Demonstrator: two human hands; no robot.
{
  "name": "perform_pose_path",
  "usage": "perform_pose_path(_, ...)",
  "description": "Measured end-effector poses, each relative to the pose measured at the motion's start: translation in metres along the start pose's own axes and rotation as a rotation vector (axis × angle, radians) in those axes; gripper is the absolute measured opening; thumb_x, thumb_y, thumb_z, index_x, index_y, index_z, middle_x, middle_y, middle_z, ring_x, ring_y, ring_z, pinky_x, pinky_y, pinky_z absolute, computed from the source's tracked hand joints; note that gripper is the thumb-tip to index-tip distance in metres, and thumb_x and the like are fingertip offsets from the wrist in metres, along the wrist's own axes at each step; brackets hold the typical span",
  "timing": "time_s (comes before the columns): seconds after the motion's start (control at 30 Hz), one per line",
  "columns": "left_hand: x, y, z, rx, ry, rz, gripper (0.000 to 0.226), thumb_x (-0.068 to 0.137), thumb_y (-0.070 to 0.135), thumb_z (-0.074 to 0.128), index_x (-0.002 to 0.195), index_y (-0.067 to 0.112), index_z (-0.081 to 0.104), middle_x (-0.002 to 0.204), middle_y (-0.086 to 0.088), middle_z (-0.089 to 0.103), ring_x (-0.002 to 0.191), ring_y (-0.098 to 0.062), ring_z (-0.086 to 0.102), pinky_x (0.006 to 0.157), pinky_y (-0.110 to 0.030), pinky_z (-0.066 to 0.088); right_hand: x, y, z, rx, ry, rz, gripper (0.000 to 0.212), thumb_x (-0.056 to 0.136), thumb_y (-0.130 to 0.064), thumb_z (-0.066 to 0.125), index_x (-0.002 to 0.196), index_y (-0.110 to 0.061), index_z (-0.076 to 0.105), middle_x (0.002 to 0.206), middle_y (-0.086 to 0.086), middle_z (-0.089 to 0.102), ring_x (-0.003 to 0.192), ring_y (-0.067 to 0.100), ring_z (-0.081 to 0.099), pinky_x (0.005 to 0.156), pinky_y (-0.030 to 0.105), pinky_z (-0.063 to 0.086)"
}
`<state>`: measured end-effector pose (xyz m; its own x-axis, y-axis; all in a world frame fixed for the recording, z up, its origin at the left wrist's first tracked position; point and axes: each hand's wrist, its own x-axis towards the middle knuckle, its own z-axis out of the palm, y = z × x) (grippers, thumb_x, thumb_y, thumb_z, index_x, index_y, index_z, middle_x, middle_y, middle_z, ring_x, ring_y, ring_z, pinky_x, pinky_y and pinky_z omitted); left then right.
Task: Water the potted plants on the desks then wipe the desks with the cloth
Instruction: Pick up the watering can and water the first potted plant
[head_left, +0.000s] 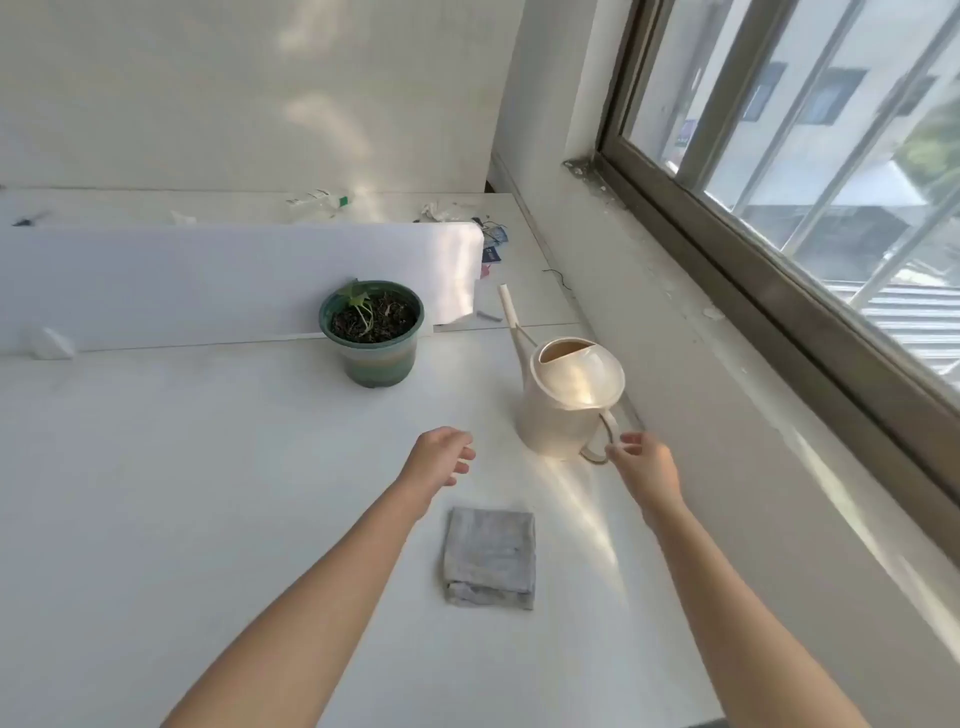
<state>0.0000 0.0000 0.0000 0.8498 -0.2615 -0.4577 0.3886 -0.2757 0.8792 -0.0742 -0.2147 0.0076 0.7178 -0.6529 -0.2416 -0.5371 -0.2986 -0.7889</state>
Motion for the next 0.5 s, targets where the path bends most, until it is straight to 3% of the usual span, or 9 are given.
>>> perform_pose_path(0.13, 0.039, 0.022, 0.029, -0.044, 0.034, -0.043, 0.015, 0.092, 0.023, 0.042, 0.096, 0.011, 0.049, 0.091, -0.004, 0.049, 0.086, -0.022, 0.045, 0.065, -0.027, 0.038, 0.030, -0.006, 0.006, -0.016, -0.045, 0.030, 0.034, 0.084, -0.016, 0.056, 0.115, -0.003, 0.051, 0.095, 0.008, 0.053, 0.086, 0.023, 0.050, 0.071, 0.029, 0.037)
perform_pose_path(0.23, 0.070, 0.035, 0.050, -0.080, 0.055, -0.075, 0.032, 0.094, 0.030, 0.039, 0.119, 0.011, 0.048, 0.108, -0.005, 0.046, 0.096, -0.023, 0.042, 0.082, -0.031, 0.036, 0.051, -0.002, 0.010, -0.064, -0.101, 0.032, 0.006, 0.084, -0.015, 0.053, 0.080, -0.010, 0.051, 0.069, 0.002, 0.049, 0.076, 0.023, 0.047, 0.055, 0.030, 0.033)
perform_pose_path(0.3, 0.087, 0.043, 0.063, -0.135, 0.062, -0.096, 0.045, 0.096, 0.034, 0.038, 0.135, 0.013, 0.039, 0.128, -0.007, 0.043, 0.111, -0.024, 0.042, 0.092, -0.033, 0.034, 0.062, 0.004, 0.013, -0.079, -0.132, -0.010, 0.025, 0.087, -0.014, 0.049, 0.064, -0.016, 0.040, 0.061, -0.003, 0.042, 0.069, 0.021, 0.043, 0.051, 0.027, 0.027)
perform_pose_path(0.4, 0.107, 0.055, 0.079, -0.224, 0.050, -0.104, 0.047, 0.095, 0.037, 0.040, 0.136, 0.015, 0.037, 0.138, -0.005, 0.039, 0.126, -0.022, 0.036, 0.099, -0.034, 0.030, 0.068, 0.009, 0.014, -0.052, -0.189, -0.070, 0.028, 0.090, -0.014, 0.046, 0.065, -0.021, 0.037, 0.066, -0.007, 0.041, 0.062, 0.011, 0.040, 0.052, 0.022, 0.029)
perform_pose_path(0.5, 0.118, 0.061, 0.091, -0.268, 0.045, -0.085, 0.038, 0.093, 0.037, 0.043, 0.126, 0.016, 0.045, 0.124, -0.002, 0.043, 0.110, -0.017, 0.039, 0.091, -0.030, 0.029, 0.070, 0.011, 0.009, 0.112, -0.212, -0.089, 0.015, 0.091, -0.010, 0.046, 0.077, -0.012, 0.046, 0.069, -0.003, 0.042, 0.063, 0.011, 0.039, 0.049, 0.013, 0.032)
